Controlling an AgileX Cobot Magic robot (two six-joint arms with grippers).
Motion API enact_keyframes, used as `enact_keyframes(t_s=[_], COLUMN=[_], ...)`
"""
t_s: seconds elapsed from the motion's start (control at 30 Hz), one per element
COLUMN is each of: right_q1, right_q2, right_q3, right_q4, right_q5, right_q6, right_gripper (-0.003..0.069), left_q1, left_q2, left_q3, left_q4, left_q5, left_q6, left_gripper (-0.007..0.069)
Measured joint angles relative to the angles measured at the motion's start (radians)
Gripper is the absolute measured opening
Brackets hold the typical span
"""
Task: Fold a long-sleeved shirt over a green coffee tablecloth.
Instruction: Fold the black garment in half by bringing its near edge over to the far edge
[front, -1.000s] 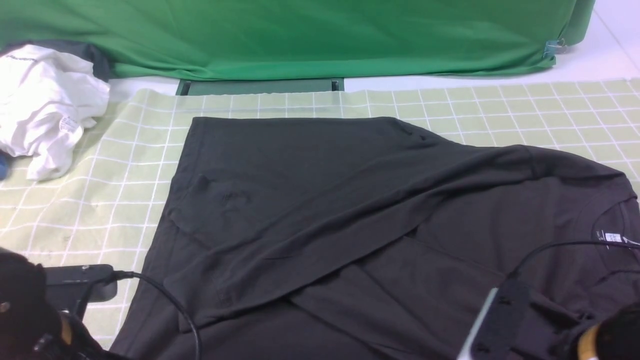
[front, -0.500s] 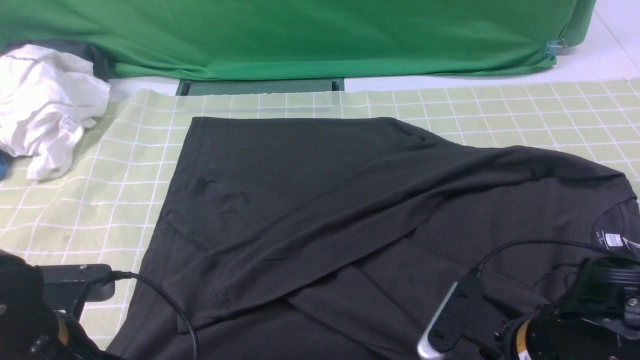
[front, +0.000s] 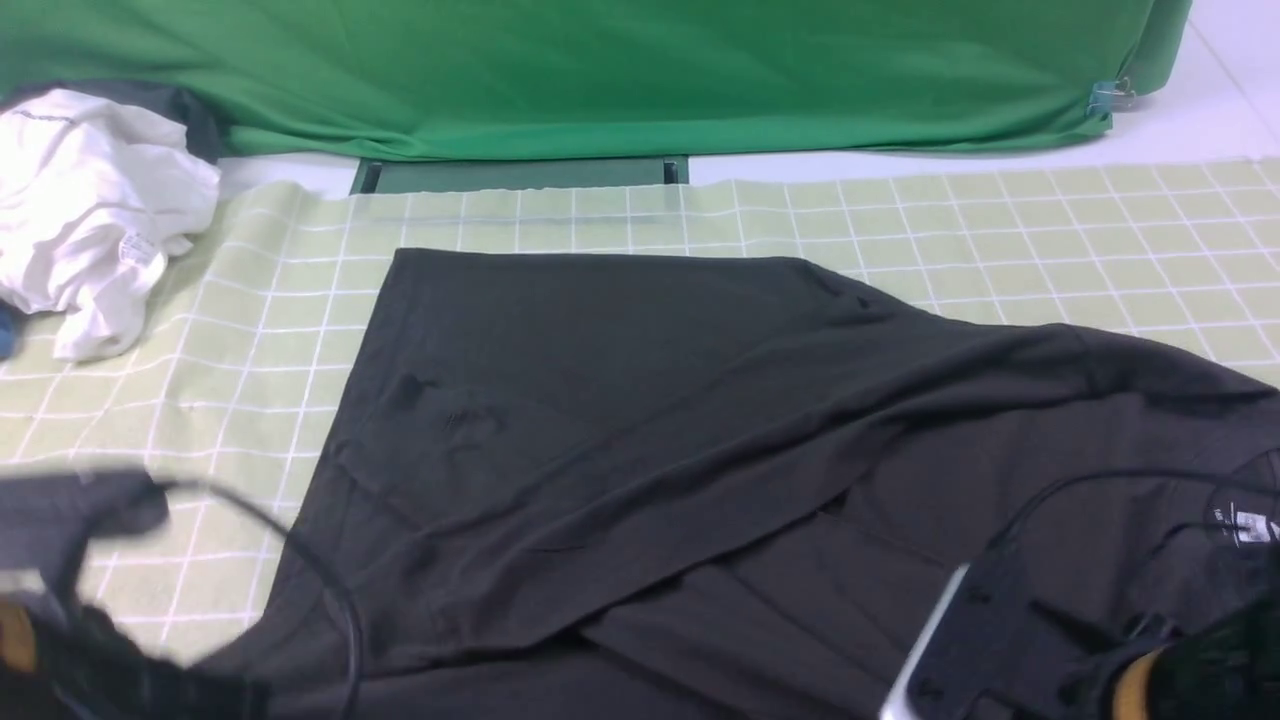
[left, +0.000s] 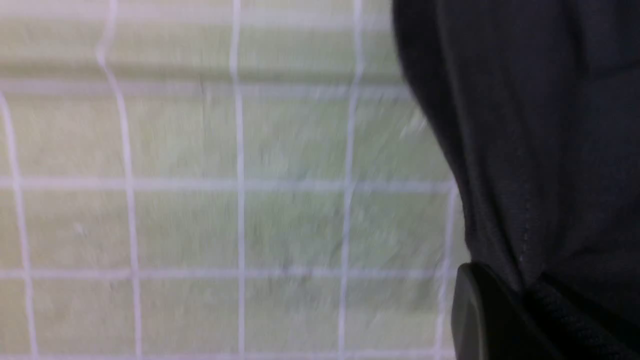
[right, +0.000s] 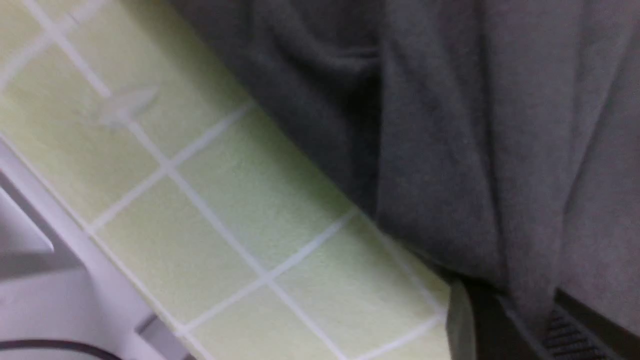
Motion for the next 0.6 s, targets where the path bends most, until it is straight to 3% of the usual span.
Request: enact_keyframes(t_s=[0.2,0.4,0.43,0.6], right_q1=[-0.087,-0.269,-0.326,-0.431], right_q2=[-0.055,0.027,0.082,0.249], right_q3=[-0.114,-0.306,-0.369,-0.533], right_q4=[-0.081,-0.125,-0.125,-0.125], right_q5=[0.065,0.068,0.068,0.065], right_q6=[0.015,-0.105,-0.156,-0.242], right_gripper=[0.0043,0.0042,0.0042,0.0042], left_q1=[0.0,0.007,0.027,0.116], left_q2=[0.087,0.331,0.417,0.644], left_q3=[-0.189,-0.433,-0.505,-0.712], left_q4=[0.078,0.149,0.145,0.08], left_q5=[-0.03,-0.067,-0.072,-0.087], left_q6=[-0.008,-0.024,-0.023,0.034], left_gripper=[0.0022,0.0022,0.0022,0.0022])
